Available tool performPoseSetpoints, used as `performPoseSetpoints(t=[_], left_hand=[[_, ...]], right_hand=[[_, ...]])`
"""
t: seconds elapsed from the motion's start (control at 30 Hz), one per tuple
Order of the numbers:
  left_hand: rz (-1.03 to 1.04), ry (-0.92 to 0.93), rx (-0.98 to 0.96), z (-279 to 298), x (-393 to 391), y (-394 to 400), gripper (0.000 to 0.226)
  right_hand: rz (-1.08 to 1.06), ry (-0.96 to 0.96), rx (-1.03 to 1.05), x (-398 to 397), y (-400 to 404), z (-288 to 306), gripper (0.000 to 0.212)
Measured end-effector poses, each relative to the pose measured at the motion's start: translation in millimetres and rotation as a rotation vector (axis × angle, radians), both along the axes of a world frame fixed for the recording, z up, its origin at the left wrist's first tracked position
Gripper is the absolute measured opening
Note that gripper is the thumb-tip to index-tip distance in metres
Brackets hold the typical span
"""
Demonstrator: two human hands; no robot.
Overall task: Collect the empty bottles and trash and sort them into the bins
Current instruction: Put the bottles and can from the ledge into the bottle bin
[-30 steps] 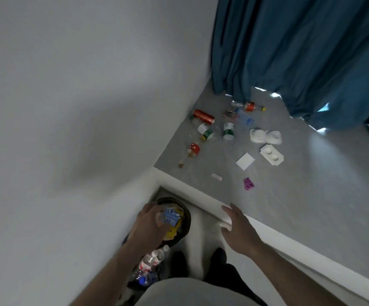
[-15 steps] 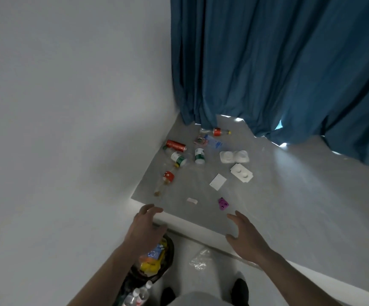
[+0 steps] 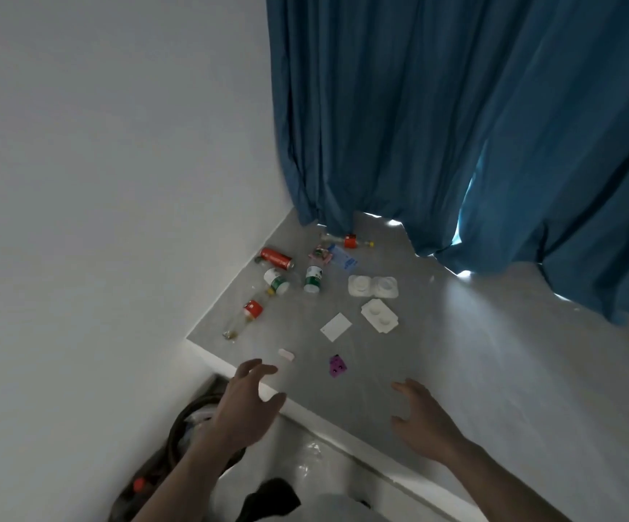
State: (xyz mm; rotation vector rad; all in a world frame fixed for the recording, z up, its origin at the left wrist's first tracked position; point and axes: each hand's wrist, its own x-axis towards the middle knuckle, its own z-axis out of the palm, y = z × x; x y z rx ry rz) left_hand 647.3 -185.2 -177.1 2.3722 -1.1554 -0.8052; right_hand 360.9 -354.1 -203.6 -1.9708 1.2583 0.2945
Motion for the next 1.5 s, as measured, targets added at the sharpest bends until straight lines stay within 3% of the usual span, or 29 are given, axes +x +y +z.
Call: performPoseSetpoints(t=[0.3, 0.67, 0.83, 1.3, 1.5], left_hand=[[0.095, -0.007, 0.128, -12, 30, -8, 0.05], [0.082, 0.026, 0.264, -68, 150, -124, 0.049], [0.106, 0.032, 0.34, -122, 203, -170, 0.05], [0.099, 0.002, 0.504, -301, 298, -227, 0.098], [0.075, 0.001, 0.516, -366, 303, -218, 0.096]], right_hand=[[0.092, -0.03, -0.031, 32, -37, -9, 0.066], [0.151, 0.034, -0.044, 141, -119, -28, 0.068], [0.175, 0.1, 0.0, 206, -164, -67, 0.071], [0.21, 0.191, -0.004, 379, -276, -208, 0.076], [0.223, 0.2, 0.016, 425, -300, -264, 0.077]])
